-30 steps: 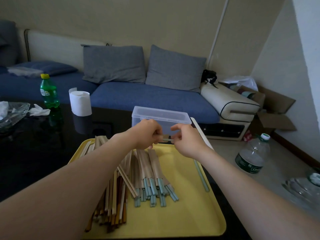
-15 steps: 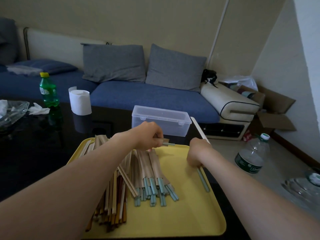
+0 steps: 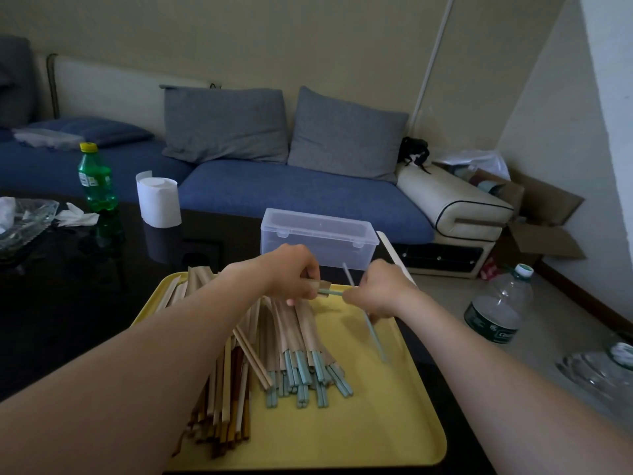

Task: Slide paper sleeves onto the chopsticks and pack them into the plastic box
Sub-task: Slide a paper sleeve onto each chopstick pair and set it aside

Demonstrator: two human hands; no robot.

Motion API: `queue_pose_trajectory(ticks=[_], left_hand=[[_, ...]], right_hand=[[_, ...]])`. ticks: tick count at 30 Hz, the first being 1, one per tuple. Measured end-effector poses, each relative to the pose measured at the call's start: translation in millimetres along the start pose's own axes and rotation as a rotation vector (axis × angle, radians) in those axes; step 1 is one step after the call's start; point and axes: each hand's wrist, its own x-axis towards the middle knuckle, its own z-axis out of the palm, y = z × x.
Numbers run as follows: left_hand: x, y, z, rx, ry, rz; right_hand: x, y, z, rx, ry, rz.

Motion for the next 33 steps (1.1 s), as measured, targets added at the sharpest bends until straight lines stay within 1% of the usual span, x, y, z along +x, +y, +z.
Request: queue_pose_trajectory(ticks=[1,3,6,10,14,17,19,21,23,25,26,28,29,30,31,33], left_hand=[[0.0,-1.1,0.2,0.008,-0.004,-0.011],[0.3,-4.4,0.7,0.014,-0.005,-0.032],[0.6,-9.4,0.2,0.006,0.001,-0.043],[0.8,-12.4,-2.1,-0.016,0.000,-0.039],[1.0,-13.5,-3.1,-0.017,-0.016,-0.031],[-0.4,-13.1,-3.9,-0.022,-0.035,-0.022],[-1.9,-11.1,-4.0,-0.034,-0.040,-0.015],[-3.0,-7.4,-4.1,-0.050,-0.046,0.004],[-3.6,-3.3,-4.8,-0.063,-0.042,0.031],[-4.6,-0.2,-6.1,-0.070,-0.008,0.055],[-4.7,0.3,-6.7,-0.081,0.012,0.060],[-4.9,-0.3,-7.4,-0.117,0.038,0.060],[-4.9,-0.7,-7.7,-0.127,0.043,0.061],[-5.0,-1.4,-8.0,-0.133,0.044,0.060],[-5.5,-1.7,-8.1,-0.141,0.044,0.060],[-6.3,0.0,-8.6,-0.154,0.038,0.059]], right_hand=[[0.0,-0.6,-1.4,0.071,0.020,-0.047],[-3.6,-4.0,-4.3,0.174,-0.007,-0.144],[-8.2,-7.6,-4.6,0.134,-0.071,-0.252],[-7.3,-4.5,-3.4,0.000,-0.077,-0.262],[-7.0,1.4,-5.9,-0.063,-0.057,-0.262],[-3.6,5.5,-4.4,-0.065,-0.006,-0.298],[-1.3,6.7,-2.1,-0.045,0.028,-0.358],[1.8,5.2,0.3,0.004,0.050,-0.426],[5.8,1.5,2.3,0.082,0.072,-0.448],[9.7,-3.3,4.6,0.168,0.135,-0.423],[10.7,-6.0,5.0,0.199,0.206,-0.385],[9.0,-9.6,2.5,0.248,0.361,-0.266],[6.1,-10.9,-1.5,0.286,0.402,-0.187],[4.7,-10.8,-3.6,0.337,0.407,-0.103],[3.6,-10.8,-5.1,0.390,0.378,-0.041],[1.9,-16.5,-3.6,0.449,0.244,-0.009]])
